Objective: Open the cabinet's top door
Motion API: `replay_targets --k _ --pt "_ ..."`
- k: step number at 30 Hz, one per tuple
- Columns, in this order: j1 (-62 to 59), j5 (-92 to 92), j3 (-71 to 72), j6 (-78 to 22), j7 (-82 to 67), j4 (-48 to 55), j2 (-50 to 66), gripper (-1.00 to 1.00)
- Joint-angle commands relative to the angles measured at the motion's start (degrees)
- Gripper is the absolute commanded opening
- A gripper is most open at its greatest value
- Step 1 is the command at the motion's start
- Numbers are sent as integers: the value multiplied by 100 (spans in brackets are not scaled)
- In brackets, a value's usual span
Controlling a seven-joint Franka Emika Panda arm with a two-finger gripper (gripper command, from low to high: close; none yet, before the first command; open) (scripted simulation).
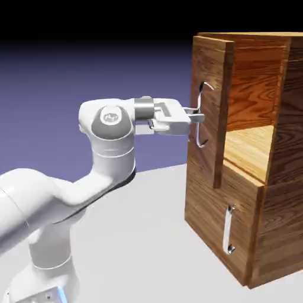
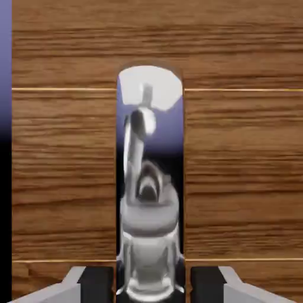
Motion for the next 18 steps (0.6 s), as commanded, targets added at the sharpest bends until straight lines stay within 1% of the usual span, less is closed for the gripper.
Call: replay_targets --k 1,9,18 --pt "-57 150 208 -171 68 -108 -13 -100" --pt "-178 1447 1869 -1434 564 -615 60 -100" --pt "-7 3089 3738 -2745 1191 -613 703 -100"
